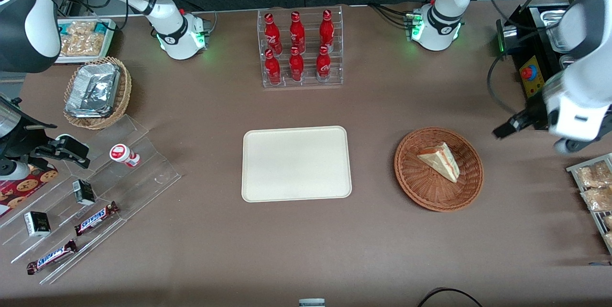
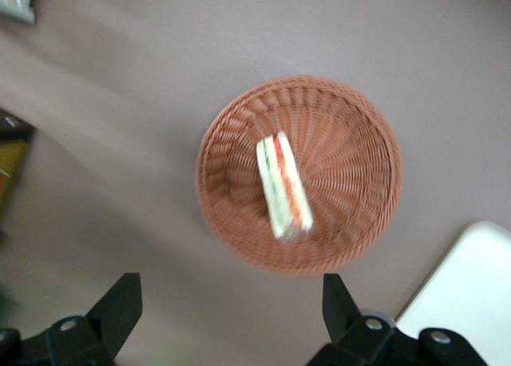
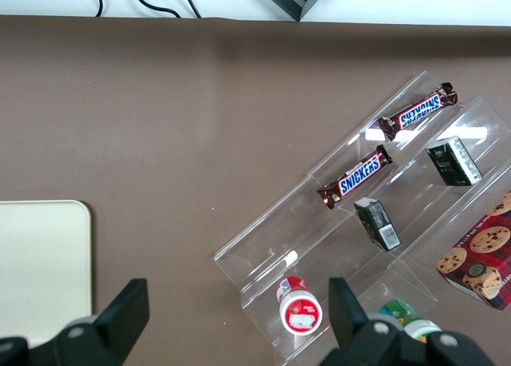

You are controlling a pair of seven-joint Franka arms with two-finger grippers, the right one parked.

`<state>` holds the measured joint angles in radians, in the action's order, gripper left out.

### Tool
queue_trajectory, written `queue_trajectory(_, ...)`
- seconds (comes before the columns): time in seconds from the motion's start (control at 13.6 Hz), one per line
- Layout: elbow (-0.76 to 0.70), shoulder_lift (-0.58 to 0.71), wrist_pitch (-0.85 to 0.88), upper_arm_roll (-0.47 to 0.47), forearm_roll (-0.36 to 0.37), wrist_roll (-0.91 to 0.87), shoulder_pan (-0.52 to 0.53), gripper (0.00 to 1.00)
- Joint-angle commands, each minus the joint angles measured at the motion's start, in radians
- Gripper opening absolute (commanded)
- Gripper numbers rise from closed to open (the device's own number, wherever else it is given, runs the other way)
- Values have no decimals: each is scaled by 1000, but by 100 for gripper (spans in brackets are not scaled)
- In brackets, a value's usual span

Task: Place sandwich from basket to tray
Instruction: 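Lower the open left gripper onto the sandwich in the wicker basket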

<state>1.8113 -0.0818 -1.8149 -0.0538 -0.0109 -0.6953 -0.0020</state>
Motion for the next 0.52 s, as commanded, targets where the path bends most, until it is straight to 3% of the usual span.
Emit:
queue_trajectory(0.0,98,-54,-140,-8,-9,-226,-32,100)
queue_trajectory(0.44,236,-171,-421,-11,-11,-404,-75,100)
